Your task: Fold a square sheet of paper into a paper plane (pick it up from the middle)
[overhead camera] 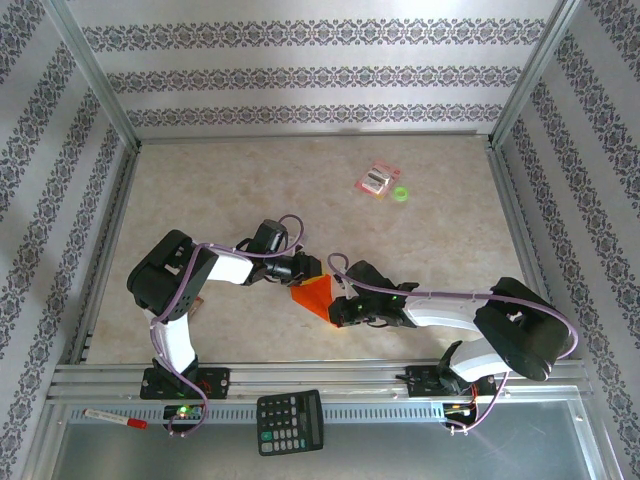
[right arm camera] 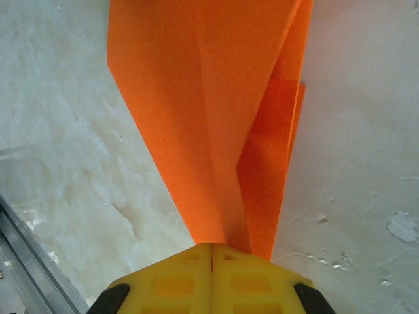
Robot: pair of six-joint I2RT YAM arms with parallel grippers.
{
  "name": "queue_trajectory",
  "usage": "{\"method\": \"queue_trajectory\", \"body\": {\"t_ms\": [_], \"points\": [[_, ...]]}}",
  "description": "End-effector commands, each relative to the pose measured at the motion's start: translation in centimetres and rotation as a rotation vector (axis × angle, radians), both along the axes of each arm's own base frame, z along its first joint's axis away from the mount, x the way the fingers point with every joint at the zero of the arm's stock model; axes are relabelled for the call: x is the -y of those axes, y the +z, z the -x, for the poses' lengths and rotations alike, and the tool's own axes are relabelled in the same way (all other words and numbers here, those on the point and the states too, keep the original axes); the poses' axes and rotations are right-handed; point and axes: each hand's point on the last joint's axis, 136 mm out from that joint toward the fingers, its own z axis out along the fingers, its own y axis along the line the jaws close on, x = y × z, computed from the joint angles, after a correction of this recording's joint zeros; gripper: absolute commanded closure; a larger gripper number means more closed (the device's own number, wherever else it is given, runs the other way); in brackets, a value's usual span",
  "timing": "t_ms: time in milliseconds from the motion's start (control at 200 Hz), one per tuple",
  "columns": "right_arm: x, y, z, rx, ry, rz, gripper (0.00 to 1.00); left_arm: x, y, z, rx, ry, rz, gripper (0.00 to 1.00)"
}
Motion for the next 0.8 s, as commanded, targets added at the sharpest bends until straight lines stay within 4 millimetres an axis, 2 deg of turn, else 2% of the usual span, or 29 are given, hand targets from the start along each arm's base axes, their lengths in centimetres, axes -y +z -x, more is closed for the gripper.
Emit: {"method": "queue_trajectory", "body": {"t_ms": [0,135,330,515,669,694,794], "points": [[-0.2,0.3,-0.7,0.013,0.007,-0.007,0.95,-2.1,-3.6,0.6,-0.07,0.034,-0.116,0.71],[0.3,-0.5,-0.5,-0.002,0.001,0.014,0.96,-2.1,-3.6,0.6,-0.071,0.033,-0.117,0.71],[1.8,-2.3,0.8,-0.05,-0.012,0.055,0.97,-2.3,-3.6,0.5,-0.071,0.034,-0.121,0.71],[3.3,-3.0,2.1,-0.074,-0.029,0.077,0.99,-2.8,-4.0,0.3,-0.07,0.038,-0.139,0.71],[3.7,-3.2,2.8,-0.088,-0.036,0.084,1.0,-3.4,-4.7,0.5,-0.075,0.039,-0.187,0.73],[4.6,-4.1,3.6,-0.106,-0.035,0.108,1.0,-3.6,-4.9,0.6,-0.075,0.039,-0.197,0.74],[4.8,-4.3,4.2,-0.117,-0.028,0.124,1.0,-4.0,-5.5,0.9,-0.083,0.035,-0.22,0.75]]}}
